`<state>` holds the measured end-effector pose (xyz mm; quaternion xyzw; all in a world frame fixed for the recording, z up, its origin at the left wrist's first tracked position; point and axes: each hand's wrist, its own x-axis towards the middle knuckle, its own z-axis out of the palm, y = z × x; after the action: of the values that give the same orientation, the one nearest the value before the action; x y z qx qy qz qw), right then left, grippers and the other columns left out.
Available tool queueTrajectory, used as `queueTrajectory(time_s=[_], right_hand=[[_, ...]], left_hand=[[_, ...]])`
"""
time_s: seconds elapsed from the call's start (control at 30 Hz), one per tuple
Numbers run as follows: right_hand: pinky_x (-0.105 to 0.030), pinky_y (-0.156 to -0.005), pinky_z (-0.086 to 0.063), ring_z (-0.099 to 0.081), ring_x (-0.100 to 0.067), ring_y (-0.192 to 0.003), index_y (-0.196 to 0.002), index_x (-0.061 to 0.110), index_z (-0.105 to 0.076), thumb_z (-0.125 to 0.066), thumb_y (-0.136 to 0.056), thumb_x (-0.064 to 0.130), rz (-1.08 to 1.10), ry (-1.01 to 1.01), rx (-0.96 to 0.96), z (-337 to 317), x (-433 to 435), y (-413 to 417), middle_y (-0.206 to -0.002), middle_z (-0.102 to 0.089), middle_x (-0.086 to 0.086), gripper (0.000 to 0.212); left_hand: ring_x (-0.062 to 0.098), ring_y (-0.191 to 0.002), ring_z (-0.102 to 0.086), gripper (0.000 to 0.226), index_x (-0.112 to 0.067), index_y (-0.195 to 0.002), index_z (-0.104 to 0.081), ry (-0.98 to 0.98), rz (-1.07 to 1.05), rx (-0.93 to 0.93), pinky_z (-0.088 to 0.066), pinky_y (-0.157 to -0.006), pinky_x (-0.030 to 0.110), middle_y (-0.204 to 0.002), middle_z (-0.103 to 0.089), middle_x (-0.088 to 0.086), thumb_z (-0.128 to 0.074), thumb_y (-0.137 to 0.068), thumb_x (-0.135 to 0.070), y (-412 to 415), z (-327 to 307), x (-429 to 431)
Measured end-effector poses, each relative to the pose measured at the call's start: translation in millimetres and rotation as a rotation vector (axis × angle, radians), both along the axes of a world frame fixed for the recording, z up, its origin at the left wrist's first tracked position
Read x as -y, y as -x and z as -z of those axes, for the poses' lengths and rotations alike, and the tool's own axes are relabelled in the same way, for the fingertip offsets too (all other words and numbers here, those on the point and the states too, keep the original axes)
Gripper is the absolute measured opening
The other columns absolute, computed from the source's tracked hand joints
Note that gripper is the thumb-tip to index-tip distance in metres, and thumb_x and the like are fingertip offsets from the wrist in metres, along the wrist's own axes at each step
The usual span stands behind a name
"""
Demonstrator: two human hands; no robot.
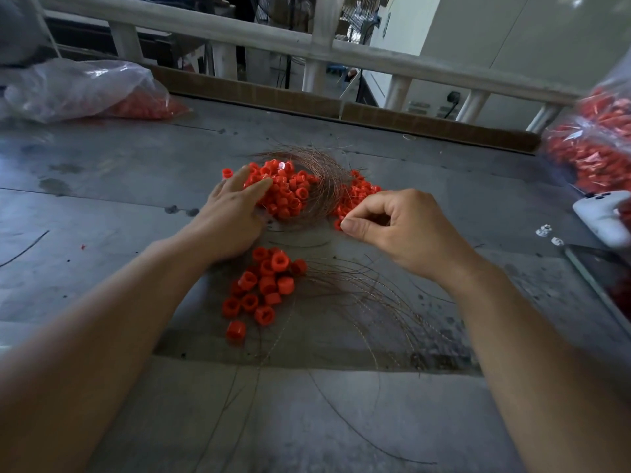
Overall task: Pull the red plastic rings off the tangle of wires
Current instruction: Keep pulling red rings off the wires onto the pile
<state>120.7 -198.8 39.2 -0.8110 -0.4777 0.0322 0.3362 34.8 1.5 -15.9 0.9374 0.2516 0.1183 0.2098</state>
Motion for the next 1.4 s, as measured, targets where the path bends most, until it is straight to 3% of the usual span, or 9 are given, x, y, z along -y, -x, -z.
queueTrajectory(time_s=[0.17, 0.3, 0.37, 0.47, 0.57, 0.8, 1.03, 1.23, 1.4], right_hand=[[-0.01, -0.067, -0.046, -0.06, 0.001, -0.074, -0.083, 0.015, -0.07, -0.066, -0.082, 0.024, 0.012, 0.005, 0.008, 1.5, -1.5, -1.6, -0.075, -0.064, 0.013, 0.01], [-0.008, -0.065, -0.045, -0.06, 0.001, -0.073, -0.081, 0.017, -0.07, -0.066, -0.082, 0.024, 0.036, -0.001, 0.009, 2.8, -2.0, -3.8, -0.074, -0.063, 0.015, 0.008], [-0.007, -0.065, -0.044, -0.059, 0.003, -0.073, -0.081, 0.017, -0.07, -0.066, -0.082, 0.024, 0.04, 0.001, 0.013, 3.1, -2.4, -4.2, -0.073, -0.062, 0.016, 0.008], [-0.007, -0.066, -0.044, -0.06, 0.002, -0.073, -0.08, 0.019, -0.069, -0.066, -0.082, 0.024, 0.038, 0.002, 0.013, 3.3, -2.0, -4.5, -0.073, -0.061, 0.018, 0.006], [-0.003, -0.063, -0.042, -0.057, 0.004, -0.077, -0.079, 0.019, -0.069, -0.066, -0.082, 0.024, 0.035, -0.001, 0.018, 3.1, -1.7, -4.8, -0.071, -0.06, 0.019, 0.006], [-0.002, -0.063, -0.042, -0.055, 0.013, -0.068, -0.08, 0.018, -0.07, -0.066, -0.082, 0.023, 0.03, -0.014, 0.017, 4.4, -1.1, -6.7, -0.069, -0.058, 0.021, 0.006], [0.0, -0.062, -0.041, -0.055, 0.014, -0.067, -0.075, 0.025, -0.066, -0.066, -0.082, 0.024, 0.021, -0.013, 0.009, 4.9, -1.8, -7.8, -0.068, -0.059, 0.02, 0.007], [-0.001, -0.061, -0.041, -0.055, 0.012, -0.064, -0.076, 0.026, -0.067, -0.066, -0.081, 0.027, 0.044, -0.003, 0.039, 4.7, -1.4, -9.8, -0.066, -0.058, 0.021, 0.006], [-0.003, -0.057, -0.041, -0.055, 0.01, -0.059, -0.066, 0.033, -0.062, -0.067, -0.081, 0.027, 0.073, -0.014, 0.056, 4.2, -0.9, -11.1, -0.062, -0.058, 0.019, 0.017]], left_hand=[[0.02, -0.13, -0.035, 0.049, -0.025, -0.131, -0.05, -0.079, 0.066, 0.132, -0.027, -0.104, 0.03, -0.141, -0.041, 0.004, -0.055, -0.086, -0.007, 4.5, 0.7, -4.2], [0.02, -0.106, -0.051, 0.034, -0.023, -0.114, -0.065, -0.121, 0.029, 0.219, -0.032, -0.084, 0.024, -0.117, -0.058, 0.004, -0.064, -0.082, -0.011, 10.4, -2.6, -3.0], [0.017, -0.092, -0.051, 0.031, -0.023, -0.11, -0.067, -0.119, 0.006, 0.244, -0.032, -0.078, 0.024, -0.111, -0.06, 0.005, -0.068, -0.08, -0.015, 12.6, -5.1, -0.6], [0.016, -0.084, -0.05, 0.036, -0.024, -0.113, -0.065, -0.101, -0.018, 0.249, -0.036, -0.075, 0.026, -0.11, -0.059, 0.006, -0.07, -0.078, -0.015, 15.1, -7.4, 2.1], [0.013, -0.076, -0.049, 0.041, -0.021, -0.116, -0.063, -0.078, -0.033, 0.253, -0.037, -0.069, 0.025, -0.095, -0.062, 0.003, -0.069, -0.077, -0.009, 17.9, -8.4, 5.6], [0.011, -0.079, -0.048, 0.019, -0.014, -0.095, -0.072, -0.075, -0.036, 0.264, -0.036, -0.071, 0.024, -0.093, -0.067, 0.006, -0.066, -0.079, -0.006, 20.1, -7.6, 8.6], [0.011, -0.078, -0.051, 0.032, -0.02, -0.106, -0.068, -0.069, 0.029, 0.26, -0.036, -0.067, 0.023, -0.087, -0.057, -0.004, -0.06, -0.079, -0.004, 22.7, -11.0, 11.2], [0.01, -0.079, -0.051, 0.022, -0.02, -0.094, -0.07, -0.095, 0.15, 0.194, -0.034, -0.072, 0.022, -0.093, -0.056, -0.002, -0.071, -0.076, -0.008, 24.4, -14.6, 11.7], [0.009, -0.082, -0.048, 0.015, -0.029, -0.088, -0.069, -0.088, 0.165, 0.13, -0.03, -0.066, 0.02, -0.094, -0.053, -0.005, -0.071, -0.078, -0.019, 22.6, -10.8, 9.3]])
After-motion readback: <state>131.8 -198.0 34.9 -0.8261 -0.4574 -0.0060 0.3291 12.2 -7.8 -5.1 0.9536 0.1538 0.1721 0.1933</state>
